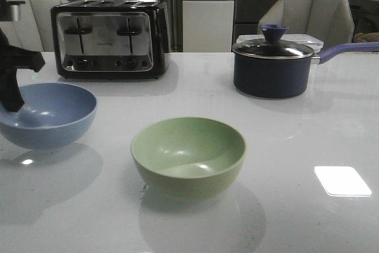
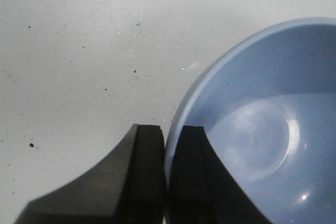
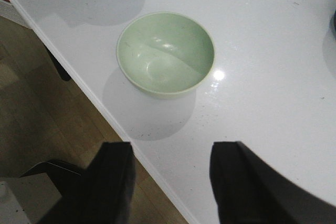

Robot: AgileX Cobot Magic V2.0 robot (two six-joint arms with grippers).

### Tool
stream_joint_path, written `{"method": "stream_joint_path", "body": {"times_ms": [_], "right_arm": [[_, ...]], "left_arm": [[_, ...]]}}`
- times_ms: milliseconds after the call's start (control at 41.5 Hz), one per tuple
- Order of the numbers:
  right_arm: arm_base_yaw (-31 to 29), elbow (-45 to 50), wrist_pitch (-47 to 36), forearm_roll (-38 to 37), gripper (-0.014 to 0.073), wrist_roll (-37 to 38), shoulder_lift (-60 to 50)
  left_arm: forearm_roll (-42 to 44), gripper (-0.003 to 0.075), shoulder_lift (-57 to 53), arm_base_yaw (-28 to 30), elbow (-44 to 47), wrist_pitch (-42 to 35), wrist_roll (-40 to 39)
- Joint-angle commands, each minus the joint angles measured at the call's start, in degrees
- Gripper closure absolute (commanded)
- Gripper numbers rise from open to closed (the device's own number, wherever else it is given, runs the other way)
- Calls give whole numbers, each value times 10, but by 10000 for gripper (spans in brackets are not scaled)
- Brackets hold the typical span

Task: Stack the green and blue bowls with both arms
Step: 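Lift the blue bowl and lower it into the green bowl, then open the left gripper and raise it away from the bowls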

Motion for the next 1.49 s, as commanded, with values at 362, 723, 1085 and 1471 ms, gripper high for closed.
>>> {"method": "stream_joint_path", "body": {"times_ms": [362, 723, 1085, 1471], "right_arm": [[1, -15, -35, 6, 148, -5, -1], [1, -15, -35, 6, 148, -5, -1], [1, -15, -35, 6, 148, -5, -1], [1, -15, -35, 6, 148, -5, -1]], "left_arm": [[-234, 627, -164, -31, -22, 68, 162], [-197, 619, -116, -191, -84, 73, 136], [-121, 620, -27, -253, -130, 85, 76], [-156, 620, 30, -253, -131, 54, 76]]}}
